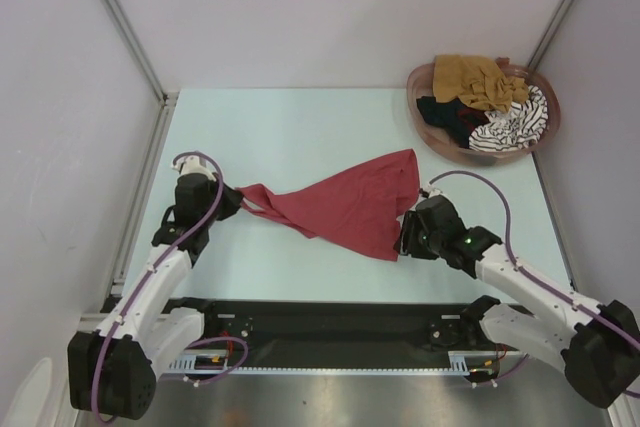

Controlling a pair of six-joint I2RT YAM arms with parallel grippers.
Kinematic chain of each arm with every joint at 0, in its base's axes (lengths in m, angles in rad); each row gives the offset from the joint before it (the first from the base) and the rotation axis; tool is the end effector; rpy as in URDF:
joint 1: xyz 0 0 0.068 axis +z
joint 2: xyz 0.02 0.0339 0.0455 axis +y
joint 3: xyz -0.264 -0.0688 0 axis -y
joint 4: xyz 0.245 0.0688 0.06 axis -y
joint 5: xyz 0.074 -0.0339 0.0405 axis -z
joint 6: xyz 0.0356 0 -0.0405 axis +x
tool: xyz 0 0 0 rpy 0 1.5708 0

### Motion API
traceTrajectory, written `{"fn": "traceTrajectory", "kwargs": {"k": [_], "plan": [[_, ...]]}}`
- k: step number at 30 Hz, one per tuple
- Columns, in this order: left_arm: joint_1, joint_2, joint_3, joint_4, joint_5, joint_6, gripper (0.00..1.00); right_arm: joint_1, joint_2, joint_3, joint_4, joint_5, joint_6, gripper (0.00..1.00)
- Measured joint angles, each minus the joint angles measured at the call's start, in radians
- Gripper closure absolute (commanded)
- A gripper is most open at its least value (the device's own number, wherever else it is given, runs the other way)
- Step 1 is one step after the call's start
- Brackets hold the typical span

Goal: Fold and stack the tank tops

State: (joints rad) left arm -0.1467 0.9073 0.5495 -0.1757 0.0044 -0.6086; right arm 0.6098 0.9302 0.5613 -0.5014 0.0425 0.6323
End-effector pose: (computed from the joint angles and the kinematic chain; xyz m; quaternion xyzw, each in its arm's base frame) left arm 0.2001 -0.0297 0.2362 -0.1977 0.8457 -0.1846 0.4601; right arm 0.1509 0.1036 0.2090 0.0179 0.9389 0.1834 0.2906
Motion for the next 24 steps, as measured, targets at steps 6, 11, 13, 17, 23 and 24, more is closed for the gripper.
{"fn": "traceTrajectory", "kwargs": {"k": [6, 11, 13, 17, 23, 24], "plan": [[0.0, 0.003, -0.001, 0.011, 0.007, 0.007, 1.0, 0.0, 0.145, -0.008, 0.09, 0.011, -0.004, 0.56], [0.0, 0.004, -0.013, 0.02, 0.008, 0.008, 1.0, 0.011, 0.23, -0.008, 0.151, 0.014, -0.005, 0.56], [0.0, 0.007, -0.013, 0.021, 0.01, 0.007, 1.0, 0.022, 0.248, -0.008, 0.168, 0.021, -0.005, 0.57], [0.0, 0.012, -0.014, 0.027, 0.011, 0.008, 1.0, 0.031, 0.284, -0.008, 0.198, 0.025, -0.006, 0.58], [0.0, 0.018, -0.014, 0.034, 0.011, 0.008, 1.0, 0.032, 0.346, -0.007, 0.235, 0.03, -0.012, 0.58], [0.0, 0.018, -0.014, 0.034, 0.011, 0.008, 1.0, 0.032, 0.35, -0.004, 0.239, 0.031, -0.013, 0.59]]}}
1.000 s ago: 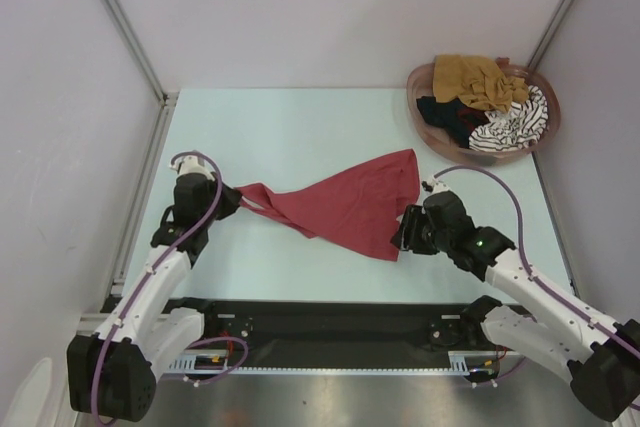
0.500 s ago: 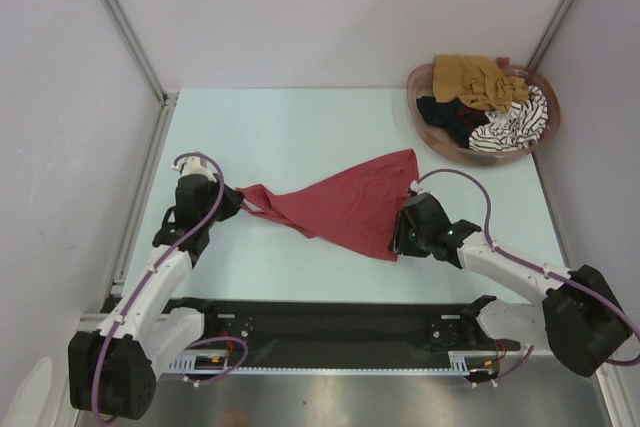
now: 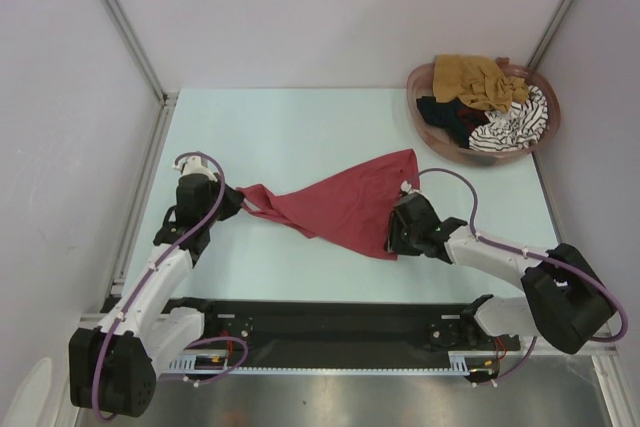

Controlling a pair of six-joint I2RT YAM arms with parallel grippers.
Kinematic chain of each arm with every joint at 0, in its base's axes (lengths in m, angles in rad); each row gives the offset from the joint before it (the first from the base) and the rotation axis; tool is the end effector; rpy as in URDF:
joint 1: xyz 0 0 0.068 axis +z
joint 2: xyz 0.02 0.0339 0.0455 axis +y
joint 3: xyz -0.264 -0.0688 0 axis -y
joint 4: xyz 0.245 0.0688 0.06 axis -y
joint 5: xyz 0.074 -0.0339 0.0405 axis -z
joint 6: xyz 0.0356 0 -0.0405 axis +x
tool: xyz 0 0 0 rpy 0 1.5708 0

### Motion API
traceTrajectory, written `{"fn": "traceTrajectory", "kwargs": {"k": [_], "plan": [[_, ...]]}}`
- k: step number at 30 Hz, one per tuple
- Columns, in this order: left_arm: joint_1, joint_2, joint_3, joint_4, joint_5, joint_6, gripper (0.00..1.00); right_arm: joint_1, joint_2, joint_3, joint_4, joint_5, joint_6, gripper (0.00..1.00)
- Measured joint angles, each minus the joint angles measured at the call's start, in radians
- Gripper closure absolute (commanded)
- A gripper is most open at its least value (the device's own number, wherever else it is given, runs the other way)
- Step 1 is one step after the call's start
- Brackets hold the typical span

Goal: Fold and stack the tank tops

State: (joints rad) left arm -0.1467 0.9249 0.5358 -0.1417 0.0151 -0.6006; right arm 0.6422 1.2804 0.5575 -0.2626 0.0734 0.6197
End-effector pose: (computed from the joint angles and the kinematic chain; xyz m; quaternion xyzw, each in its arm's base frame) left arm 0.2028 -0.0305 0.2314 -0.1916 0.8464 -0.1875 0.4602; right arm 0.1844 0.1347 0.1581 -0.0002 0.9569 0.1417 0.2535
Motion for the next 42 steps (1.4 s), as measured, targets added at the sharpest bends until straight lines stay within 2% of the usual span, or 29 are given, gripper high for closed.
{"fn": "traceTrajectory", "kwargs": {"k": [1, 2, 3, 4, 6, 11, 16, 22, 27, 31, 35, 36, 38, 39, 41, 42], "plan": [[0.0, 0.0, 0.0, 0.0, 0.0, 0.0, 1.0, 0.0, 0.006, 0.002, 0.007, 0.0, -0.001, 0.62], [0.0, 0.0, 0.0, 0.001, 0.0, 0.0, 1.0, 0.0, 0.011, 0.005, 0.009, 0.001, -0.003, 0.74], [0.0, 0.0, 0.0, 0.001, 0.0, 0.0, 1.0, 0.0, 0.015, 0.005, 0.013, 0.001, -0.006, 0.81], [0.0, 0.0, 0.0, 0.001, 0.0, 0.001, 1.0, 0.0, 0.018, 0.006, 0.016, 0.002, -0.01, 0.94], [0.0, 0.0, 0.0, 0.001, 0.0, 0.002, 1.0, 0.001, 0.02, 0.006, 0.014, 0.001, -0.011, 1.0], [0.0, 0.0, 0.0, 0.001, 0.0, 0.007, 1.0, 0.005, -0.033, 0.037, -0.055, 0.009, -0.016, 1.0], [0.0, 0.005, 0.002, 0.0, 0.0, 0.007, 1.0, -0.05, -0.166, 0.202, -0.195, 0.012, -0.071, 1.0], [-0.001, 0.04, 0.016, -0.003, 0.014, 0.006, 1.0, -0.313, -0.239, 0.429, -0.238, -0.076, -0.162, 1.0], [-0.025, 0.071, 0.023, -0.003, 0.016, 0.01, 0.96, -0.549, -0.243, 0.45, -0.269, -0.192, -0.213, 1.0], [-0.103, 0.163, 0.068, -0.011, 0.015, 0.029, 0.95, -0.649, -0.237, 0.439, -0.272, -0.27, -0.224, 1.0], [-0.162, 0.257, 0.124, -0.018, 0.014, 0.045, 0.82, -0.666, -0.226, 0.41, -0.254, -0.311, -0.229, 1.0], [-0.171, 0.275, 0.134, -0.021, 0.013, 0.05, 0.72, -0.666, -0.225, 0.397, -0.249, -0.32, -0.229, 1.0], [-0.188, 0.293, 0.147, -0.038, -0.017, 0.06, 0.61, -0.666, -0.224, 0.367, -0.235, -0.335, -0.23, 1.0], [-0.203, 0.295, 0.152, -0.05, -0.046, 0.065, 0.5, -0.666, -0.223, 0.349, -0.229, -0.339, -0.23, 1.0], [-0.246, 0.292, 0.166, -0.072, -0.103, 0.076, 0.39, -0.666, -0.22, 0.313, -0.214, -0.348, -0.23, 1.0], [-0.268, 0.29, 0.174, -0.082, -0.13, 0.081, 0.37, -0.666, -0.217, 0.297, -0.209, -0.353, -0.23, 1.0]]}}
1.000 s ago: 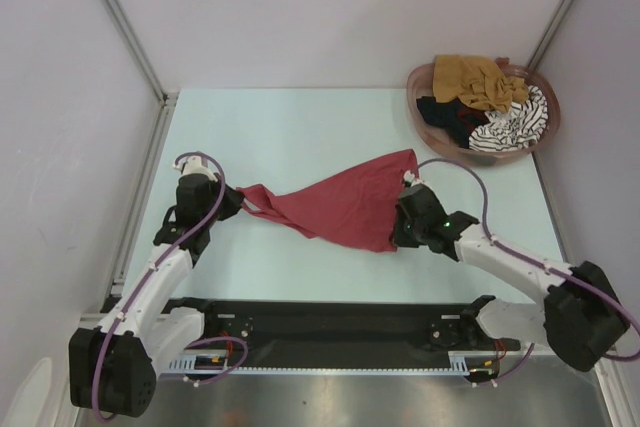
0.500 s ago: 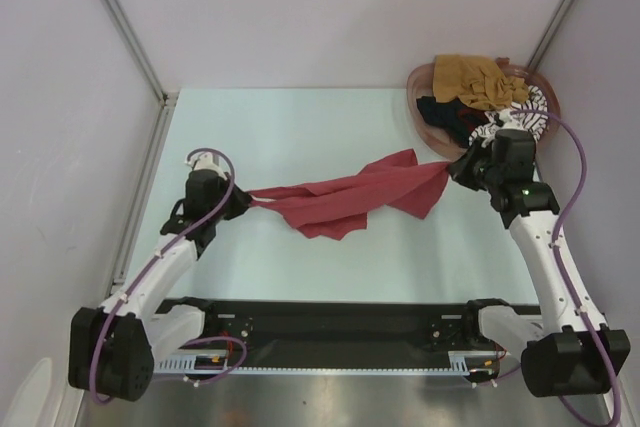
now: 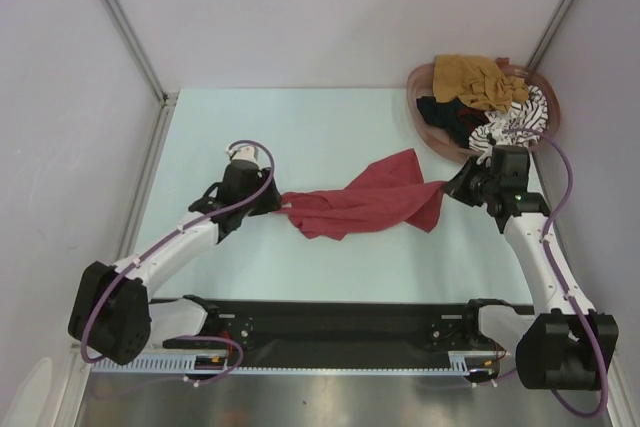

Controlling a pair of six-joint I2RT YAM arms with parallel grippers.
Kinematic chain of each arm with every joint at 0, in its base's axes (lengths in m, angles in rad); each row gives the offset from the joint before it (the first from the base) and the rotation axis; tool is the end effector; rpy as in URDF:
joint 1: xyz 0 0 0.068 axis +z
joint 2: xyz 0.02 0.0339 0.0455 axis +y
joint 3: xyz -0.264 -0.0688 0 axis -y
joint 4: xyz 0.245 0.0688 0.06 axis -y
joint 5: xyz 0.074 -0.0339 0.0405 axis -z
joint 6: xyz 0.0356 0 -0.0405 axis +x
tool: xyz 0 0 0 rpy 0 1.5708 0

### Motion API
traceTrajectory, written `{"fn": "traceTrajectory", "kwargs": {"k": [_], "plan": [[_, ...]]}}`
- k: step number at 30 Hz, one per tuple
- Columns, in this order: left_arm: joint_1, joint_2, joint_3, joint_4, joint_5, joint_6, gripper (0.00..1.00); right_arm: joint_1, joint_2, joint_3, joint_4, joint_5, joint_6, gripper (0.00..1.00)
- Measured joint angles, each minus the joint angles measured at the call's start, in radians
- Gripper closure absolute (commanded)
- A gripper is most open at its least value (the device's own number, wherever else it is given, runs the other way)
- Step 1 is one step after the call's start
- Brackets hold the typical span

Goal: Fold and stack the tank tops

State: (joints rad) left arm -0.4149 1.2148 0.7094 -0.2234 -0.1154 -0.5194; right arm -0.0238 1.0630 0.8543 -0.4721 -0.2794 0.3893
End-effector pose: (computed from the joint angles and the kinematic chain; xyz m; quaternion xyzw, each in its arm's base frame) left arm 0.2332 -0.0982 0.2220 -0.0711 0.9087 -0.1367 0.3880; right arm 0.2280 0.0044 0.2840 0.1246 0.8871 0.2011 0.3963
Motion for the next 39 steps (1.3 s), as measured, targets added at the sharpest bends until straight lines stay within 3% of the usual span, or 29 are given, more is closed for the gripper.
{"fn": "traceTrajectory", "kwargs": {"k": [5, 10, 22, 33, 35, 37, 39], "plan": [[-0.092, -0.006, 0.084, -0.079, -0.089, 0.003, 0.38, -0.002, 0.021, -0.043, 0.021, -0.018, 0.0, 1.0], [-0.121, 0.015, 0.152, -0.068, -0.015, -0.008, 0.4, -0.003, 0.023, -0.047, 0.051, -0.03, -0.001, 1.0], [-0.161, 0.364, 0.223, 0.049, 0.225, -0.061, 0.46, -0.005, 0.023, -0.05, 0.066, -0.063, -0.002, 1.0], [-0.195, 0.555, 0.332, 0.137, 0.28, -0.093, 0.5, -0.005, 0.023, -0.052, 0.076, -0.093, -0.002, 1.0], [-0.196, 0.589, 0.354, 0.141, 0.28, -0.097, 0.54, -0.005, 0.023, -0.052, 0.077, -0.096, -0.002, 1.0], [-0.197, 0.607, 0.358, 0.146, 0.279, -0.106, 0.67, -0.005, 0.023, -0.052, 0.08, -0.097, -0.002, 1.0], [-0.198, 0.611, 0.358, 0.151, 0.279, -0.115, 0.74, -0.005, 0.023, -0.052, 0.082, -0.1, -0.002, 1.0]]}}
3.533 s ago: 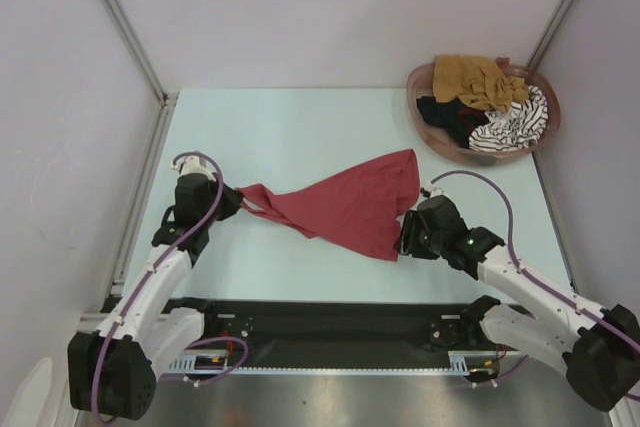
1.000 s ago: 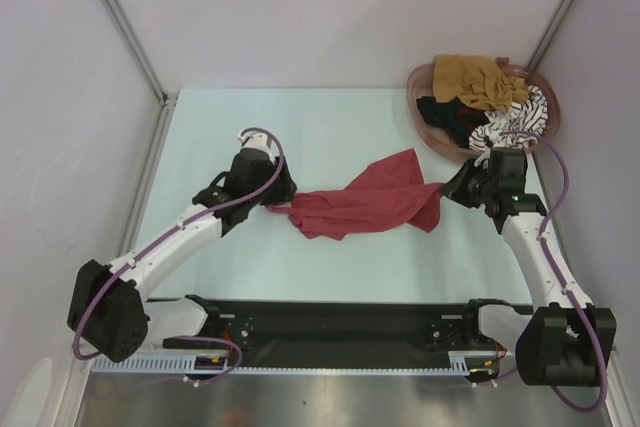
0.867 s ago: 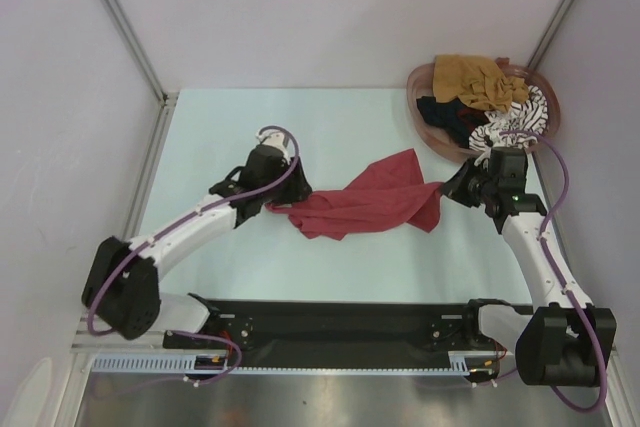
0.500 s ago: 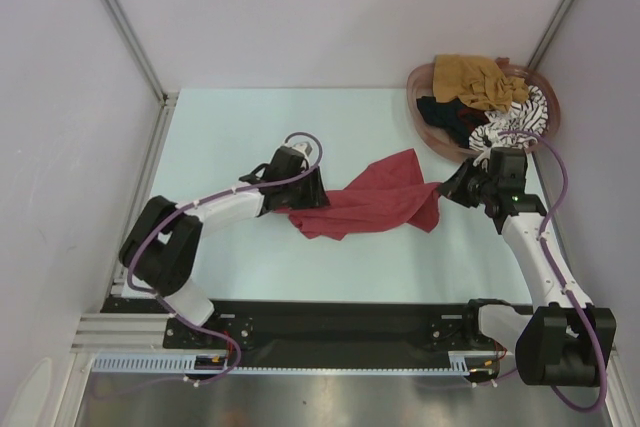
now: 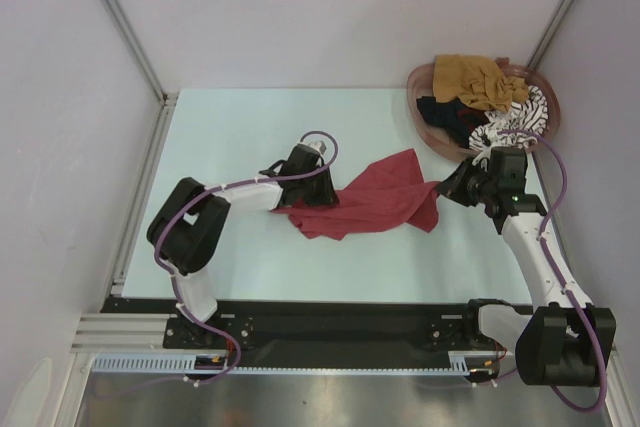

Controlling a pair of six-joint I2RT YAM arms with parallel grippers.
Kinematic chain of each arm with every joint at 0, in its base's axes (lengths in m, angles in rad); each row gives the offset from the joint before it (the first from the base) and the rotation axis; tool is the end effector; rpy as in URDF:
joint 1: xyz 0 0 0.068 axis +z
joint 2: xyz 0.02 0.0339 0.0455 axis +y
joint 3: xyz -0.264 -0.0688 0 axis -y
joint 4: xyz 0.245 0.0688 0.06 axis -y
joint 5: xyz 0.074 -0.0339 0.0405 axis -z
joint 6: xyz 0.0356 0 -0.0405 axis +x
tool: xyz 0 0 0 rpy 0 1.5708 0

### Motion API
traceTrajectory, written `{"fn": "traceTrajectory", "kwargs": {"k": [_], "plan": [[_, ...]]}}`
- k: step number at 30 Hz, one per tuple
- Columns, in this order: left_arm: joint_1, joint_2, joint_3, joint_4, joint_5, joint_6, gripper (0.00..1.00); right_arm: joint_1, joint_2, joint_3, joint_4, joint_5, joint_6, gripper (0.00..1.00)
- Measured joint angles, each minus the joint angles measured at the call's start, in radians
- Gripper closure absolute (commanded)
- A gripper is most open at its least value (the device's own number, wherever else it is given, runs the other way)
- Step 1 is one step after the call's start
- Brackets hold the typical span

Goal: Fold and stack the tank tops

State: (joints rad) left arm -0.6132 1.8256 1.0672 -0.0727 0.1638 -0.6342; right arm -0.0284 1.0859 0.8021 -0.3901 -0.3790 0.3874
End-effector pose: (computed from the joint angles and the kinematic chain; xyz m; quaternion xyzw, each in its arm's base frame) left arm 0.3068 -0.2230 0.1634 0.0198 0.9295 -0.2723 0.2479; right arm 0.2329 0.0066 0.2692 0.1028 0.8828 0.2430 0.3887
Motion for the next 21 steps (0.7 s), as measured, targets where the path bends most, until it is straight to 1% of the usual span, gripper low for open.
{"fn": "traceTrajectory", "kwargs": {"k": [1, 3, 4, 9, 13, 16, 21], "plan": [[-0.001, 0.0, 0.0, 0.008, 0.001, -0.002, 0.8, 0.0, 0.0, 0.0, 0.0, -0.001, 0.0, 1.0], [-0.002, 0.0, 0.0, 0.018, 0.001, -0.005, 0.87, 0.0, 0.0, 0.0, 0.0, -0.004, 0.0, 1.0], [-0.003, 0.0, 0.0, 0.021, 0.0, -0.006, 0.99, 0.0, 0.0, 0.0, 0.0, -0.005, 0.0, 1.0], [-0.004, 0.001, 0.018, 0.011, -0.007, 0.0, 1.0, 0.0, 0.0, 0.0, 0.0, -0.009, 0.0, 1.0], [-0.005, -0.003, 0.109, -0.04, -0.051, 0.034, 1.0, 0.0, -0.001, 0.0, 0.0, -0.015, 0.001, 1.0], [-0.005, -0.038, 0.151, -0.074, -0.076, 0.055, 1.0, 0.0, -0.008, 0.001, 0.0, -0.024, 0.006, 1.0], [0.0, -0.143, 0.186, -0.15, -0.084, 0.081, 1.0, 0.0, -0.024, 0.027, 0.02, -0.053, 0.046, 1.0]]}}
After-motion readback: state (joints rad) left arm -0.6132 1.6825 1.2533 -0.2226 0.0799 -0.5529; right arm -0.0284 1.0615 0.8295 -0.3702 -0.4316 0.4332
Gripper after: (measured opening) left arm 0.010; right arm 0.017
